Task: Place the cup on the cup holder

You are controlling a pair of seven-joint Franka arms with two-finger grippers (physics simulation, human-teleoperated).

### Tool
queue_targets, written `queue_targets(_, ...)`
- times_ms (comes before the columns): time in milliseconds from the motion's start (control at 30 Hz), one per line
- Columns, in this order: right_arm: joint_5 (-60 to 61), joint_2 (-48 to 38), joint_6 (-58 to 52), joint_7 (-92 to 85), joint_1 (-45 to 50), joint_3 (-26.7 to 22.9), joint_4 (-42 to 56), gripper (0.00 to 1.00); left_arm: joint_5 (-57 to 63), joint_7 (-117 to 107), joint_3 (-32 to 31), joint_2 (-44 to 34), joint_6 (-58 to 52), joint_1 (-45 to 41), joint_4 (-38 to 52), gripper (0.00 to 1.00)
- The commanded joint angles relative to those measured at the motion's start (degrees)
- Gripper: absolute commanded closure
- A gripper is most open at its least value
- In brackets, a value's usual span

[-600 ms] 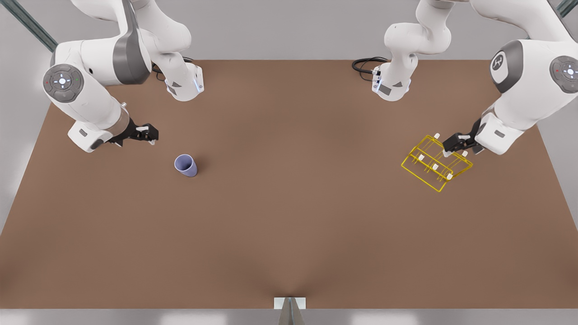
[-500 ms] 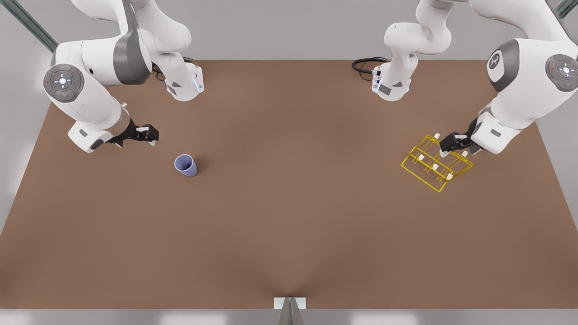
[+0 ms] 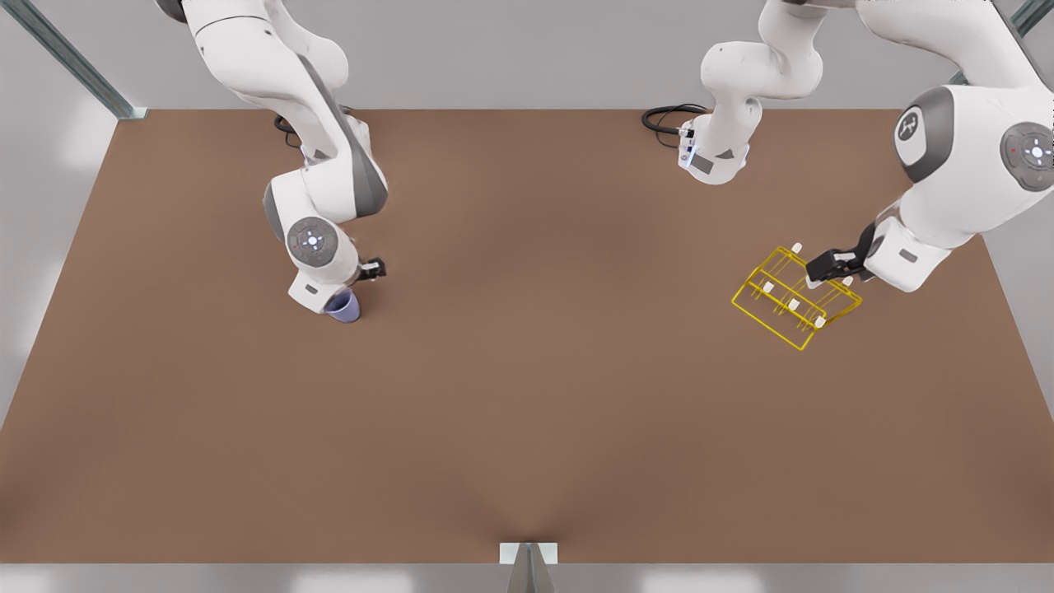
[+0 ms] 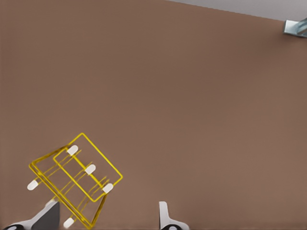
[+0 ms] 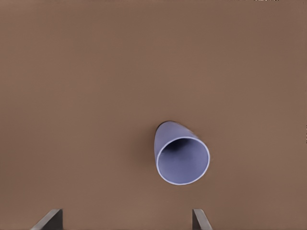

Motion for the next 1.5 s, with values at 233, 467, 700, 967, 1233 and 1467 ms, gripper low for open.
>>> queue_targets(233, -0.1, -0.8, 22.8, 5.3, 0.4, -1.2, -12.0, 0.0, 0.2, -0.2, 0.5, 0.8, -3.4, -0.6, -0.1, 0.0)
queue_targets(467, -0.1, -0.3, 31.1, 5.2, 0.8, -4.7, -16.4, 0.0, 0.2, -0.2, 0.5, 0.9, -3.7, -0.6, -0.1, 0.0)
queue_targets(700, 0.2, -0.1, 30.5, 5.3, 0.7, -4.7, -18.8, 0.0, 0.2, -0.1, 0.5, 1.0, -4.1, -0.6, -0.1, 0.0)
queue_targets(967, 0.3, 0.0, 30.5, 5.4, 0.7, -4.7, -21.2, 0.0, 0.2, -0.1, 0.5, 1.5, -4.7, -0.6, -0.1, 0.0)
queue_targets(1233, 0.3, 4.4, 31.0, 5.4, 0.7, -4.7, -20.6, 0.0, 0.3, -0.1, 0.6, 1.6, -4.9, -0.6, 0.0, 0.0)
queue_targets(1467, 0.3, 5.4, 27.9, 4.7, 0.6, -4.8, -18.6, 0.74, 0.2, -0.1, 0.6, 1.5, -5.3, -0.6, 0.3, 0.0)
